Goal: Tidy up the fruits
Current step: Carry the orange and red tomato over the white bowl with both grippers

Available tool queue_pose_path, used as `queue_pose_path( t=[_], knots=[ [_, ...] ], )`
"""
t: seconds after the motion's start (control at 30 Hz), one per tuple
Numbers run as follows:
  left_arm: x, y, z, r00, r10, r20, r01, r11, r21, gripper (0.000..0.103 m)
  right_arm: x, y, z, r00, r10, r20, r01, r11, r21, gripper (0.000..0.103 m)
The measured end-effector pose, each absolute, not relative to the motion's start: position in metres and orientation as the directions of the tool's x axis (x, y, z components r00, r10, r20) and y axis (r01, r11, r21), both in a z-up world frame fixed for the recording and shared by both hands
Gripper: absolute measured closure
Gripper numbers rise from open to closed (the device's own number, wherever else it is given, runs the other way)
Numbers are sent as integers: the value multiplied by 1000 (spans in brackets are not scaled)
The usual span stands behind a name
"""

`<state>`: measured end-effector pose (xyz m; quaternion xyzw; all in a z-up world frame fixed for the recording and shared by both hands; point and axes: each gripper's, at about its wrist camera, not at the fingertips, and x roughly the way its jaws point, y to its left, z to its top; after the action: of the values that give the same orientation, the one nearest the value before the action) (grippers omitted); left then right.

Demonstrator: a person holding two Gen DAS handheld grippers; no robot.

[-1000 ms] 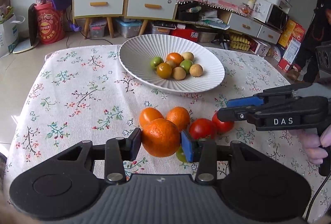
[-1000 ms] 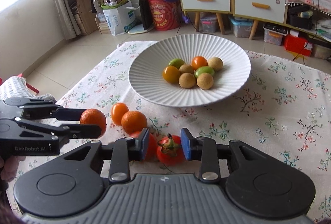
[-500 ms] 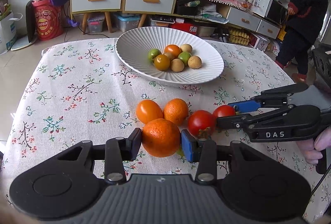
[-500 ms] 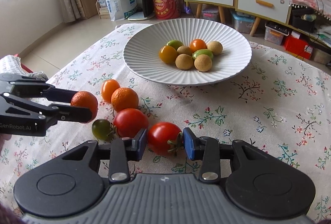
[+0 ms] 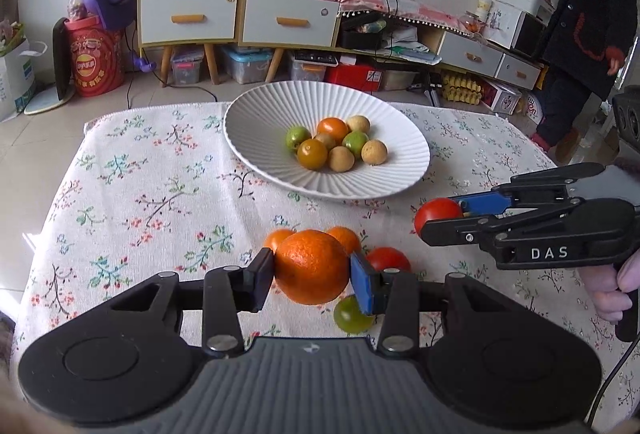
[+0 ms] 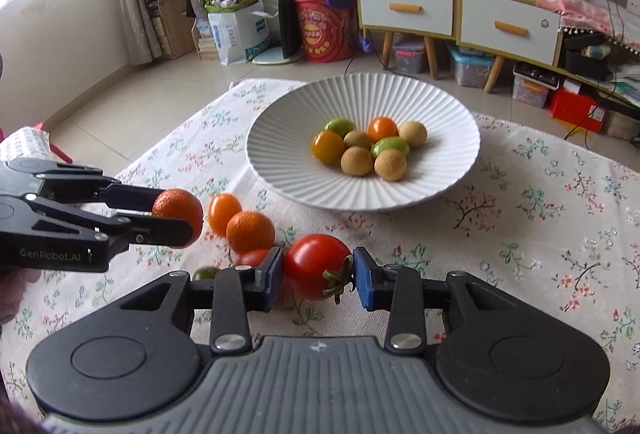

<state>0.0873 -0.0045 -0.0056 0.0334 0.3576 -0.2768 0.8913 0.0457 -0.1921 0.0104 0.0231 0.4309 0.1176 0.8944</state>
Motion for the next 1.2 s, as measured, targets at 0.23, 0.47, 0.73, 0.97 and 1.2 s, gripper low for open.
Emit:
queue_pose_path(
  t=[0.23, 0.47, 0.73, 0.97, 1.2],
  knots=[
    [103, -23, -1, 608, -480, -633, 520, 843, -139, 63, 62, -204, 15, 644, 192, -740, -138, 981, 134, 69],
    [139, -37, 5, 614, -489, -620, 477, 855, -202, 63, 83, -222, 13, 679, 153, -718, -75, 987, 139, 69],
    [183, -57, 11, 639, -472, -608, 468, 865, -181, 63, 95, -228, 7, 707, 134, -694, -81, 991, 109, 69],
    [206, -73, 10, 631, -489, -602, 498, 851, -168, 63, 103, -234, 0, 711, 137, -689, -76, 990, 118, 69],
    [224, -84, -3, 619, -439, -651, 484, 866, -124, 63, 109, -236, -7, 704, 140, -696, -84, 990, 115, 69]
  ],
)
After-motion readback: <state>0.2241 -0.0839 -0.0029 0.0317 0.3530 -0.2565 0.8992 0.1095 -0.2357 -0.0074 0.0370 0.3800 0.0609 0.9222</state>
